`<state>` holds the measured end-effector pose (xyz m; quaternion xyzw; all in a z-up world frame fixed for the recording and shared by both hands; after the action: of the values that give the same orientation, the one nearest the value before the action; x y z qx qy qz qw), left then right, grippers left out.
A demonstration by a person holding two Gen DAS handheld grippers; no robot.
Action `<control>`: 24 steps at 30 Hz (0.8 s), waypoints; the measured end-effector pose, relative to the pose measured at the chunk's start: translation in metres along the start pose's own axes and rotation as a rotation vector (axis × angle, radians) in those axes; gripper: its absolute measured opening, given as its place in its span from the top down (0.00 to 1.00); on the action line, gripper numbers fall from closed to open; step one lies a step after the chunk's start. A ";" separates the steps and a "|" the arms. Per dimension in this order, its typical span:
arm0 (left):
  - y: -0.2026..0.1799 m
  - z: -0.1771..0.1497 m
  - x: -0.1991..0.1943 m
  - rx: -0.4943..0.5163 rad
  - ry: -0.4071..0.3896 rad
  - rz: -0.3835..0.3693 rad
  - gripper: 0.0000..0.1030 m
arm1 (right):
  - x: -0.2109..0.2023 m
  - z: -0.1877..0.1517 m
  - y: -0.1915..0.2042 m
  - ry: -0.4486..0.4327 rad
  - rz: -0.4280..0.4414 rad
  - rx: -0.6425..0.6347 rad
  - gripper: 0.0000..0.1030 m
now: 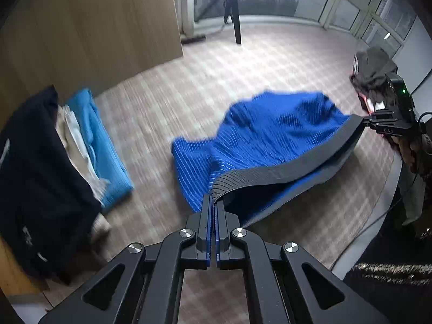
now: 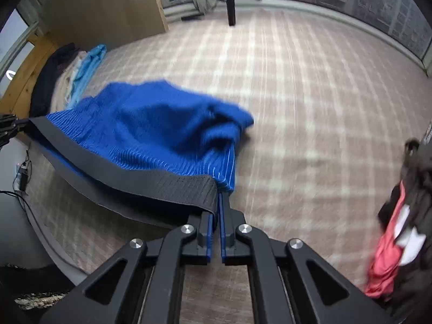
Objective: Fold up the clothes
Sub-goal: 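Lift the shorts by the waistband with both tools, stretching it taut, then lower the shorts flat onto the mat with both tools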
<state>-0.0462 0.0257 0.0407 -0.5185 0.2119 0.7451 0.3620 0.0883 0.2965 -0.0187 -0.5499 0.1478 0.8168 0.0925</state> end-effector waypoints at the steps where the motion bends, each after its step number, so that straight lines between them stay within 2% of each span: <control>1: -0.002 -0.002 0.001 0.003 0.006 0.000 0.99 | 0.001 -0.003 0.000 -0.003 -0.036 -0.015 0.91; 4: -0.006 -0.004 0.003 0.004 0.011 -0.001 0.99 | -0.002 -0.003 0.005 -0.044 -0.068 -0.045 0.91; 6: -0.006 -0.004 -0.001 0.003 0.008 0.010 0.99 | -0.009 0.000 0.010 -0.073 -0.055 -0.070 0.98; 8: -0.005 -0.007 -0.016 0.002 -0.003 0.003 0.99 | -0.032 0.001 0.014 -0.082 -0.018 -0.064 0.98; 12: 0.004 -0.007 -0.065 -0.019 -0.074 -0.007 0.99 | -0.100 0.008 0.017 -0.157 0.123 -0.030 0.98; 14: 0.008 0.002 -0.074 -0.018 -0.092 -0.012 0.99 | -0.117 0.019 0.012 -0.188 0.132 0.001 0.98; 16: 0.010 0.019 -0.066 0.032 -0.088 0.023 0.99 | -0.102 0.035 0.005 -0.154 0.064 -0.014 0.98; 18: 0.021 0.053 -0.052 0.054 -0.079 0.075 0.99 | -0.090 0.063 -0.001 -0.148 0.012 -0.036 0.98; 20: 0.037 0.089 -0.057 0.053 -0.117 0.150 0.99 | -0.103 0.105 -0.006 -0.227 0.004 -0.010 0.98; 22: 0.050 0.125 -0.090 0.043 -0.220 0.214 0.99 | -0.137 0.138 -0.007 -0.352 -0.015 0.003 0.98; 24: 0.052 0.148 -0.133 0.055 -0.334 0.241 0.98 | -0.171 0.161 -0.007 -0.470 -0.031 0.005 0.98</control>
<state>-0.1508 0.0516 0.2153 -0.3487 0.2297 0.8526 0.3141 0.0151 0.3599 0.1947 -0.3468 0.1158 0.9205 0.1380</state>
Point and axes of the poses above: each gripper's, at about its wrist camera, not at the fingertips, and x roughly the way its jaws point, y to its left, z to its top, the point moved 6 cm from there along x, roughly the way its jaws point, and after that the axes turned 1 degree about -y, right-handed, at the moved point
